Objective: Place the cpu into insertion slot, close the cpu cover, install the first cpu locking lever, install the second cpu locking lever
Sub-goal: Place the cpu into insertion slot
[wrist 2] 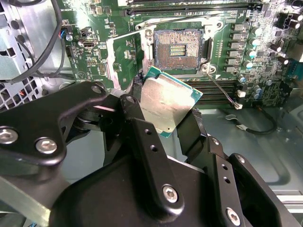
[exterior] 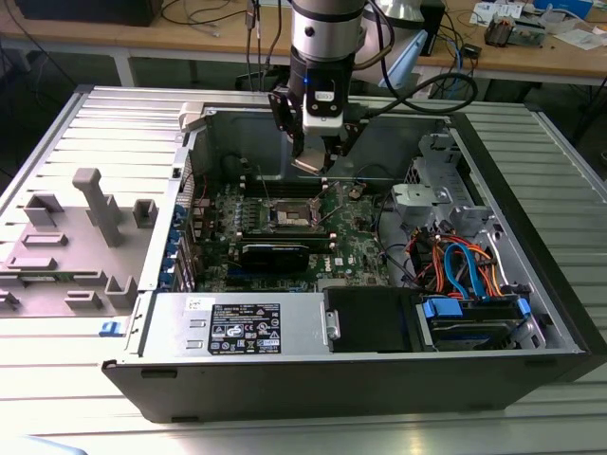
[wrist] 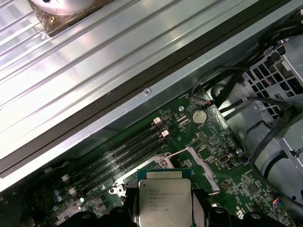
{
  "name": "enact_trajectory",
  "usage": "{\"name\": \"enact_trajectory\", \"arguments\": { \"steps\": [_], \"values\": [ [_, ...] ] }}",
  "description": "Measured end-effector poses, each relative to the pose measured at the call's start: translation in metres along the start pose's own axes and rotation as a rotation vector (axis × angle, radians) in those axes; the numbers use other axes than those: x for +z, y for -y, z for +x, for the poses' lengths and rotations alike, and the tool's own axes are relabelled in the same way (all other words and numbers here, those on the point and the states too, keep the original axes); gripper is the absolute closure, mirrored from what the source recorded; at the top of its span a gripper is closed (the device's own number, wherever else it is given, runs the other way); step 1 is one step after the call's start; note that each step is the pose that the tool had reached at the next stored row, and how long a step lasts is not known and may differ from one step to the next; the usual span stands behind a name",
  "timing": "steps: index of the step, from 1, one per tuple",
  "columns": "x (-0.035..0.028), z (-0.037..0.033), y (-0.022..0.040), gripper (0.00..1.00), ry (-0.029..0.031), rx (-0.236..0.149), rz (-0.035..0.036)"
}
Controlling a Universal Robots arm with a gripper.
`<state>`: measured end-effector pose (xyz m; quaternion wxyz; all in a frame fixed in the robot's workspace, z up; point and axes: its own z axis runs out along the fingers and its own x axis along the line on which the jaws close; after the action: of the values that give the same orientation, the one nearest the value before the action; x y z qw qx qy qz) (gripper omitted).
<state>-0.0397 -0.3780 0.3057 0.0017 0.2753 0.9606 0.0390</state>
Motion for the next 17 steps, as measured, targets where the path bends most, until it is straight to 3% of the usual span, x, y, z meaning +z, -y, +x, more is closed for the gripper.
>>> {"name": "enact_trajectory", "arguments": {
  "steps": [17],
  "values": [
    [0.0007, 0.0, 0.0, 0.45, 0.0022, 0.028, -0.0004]
  ]
}}
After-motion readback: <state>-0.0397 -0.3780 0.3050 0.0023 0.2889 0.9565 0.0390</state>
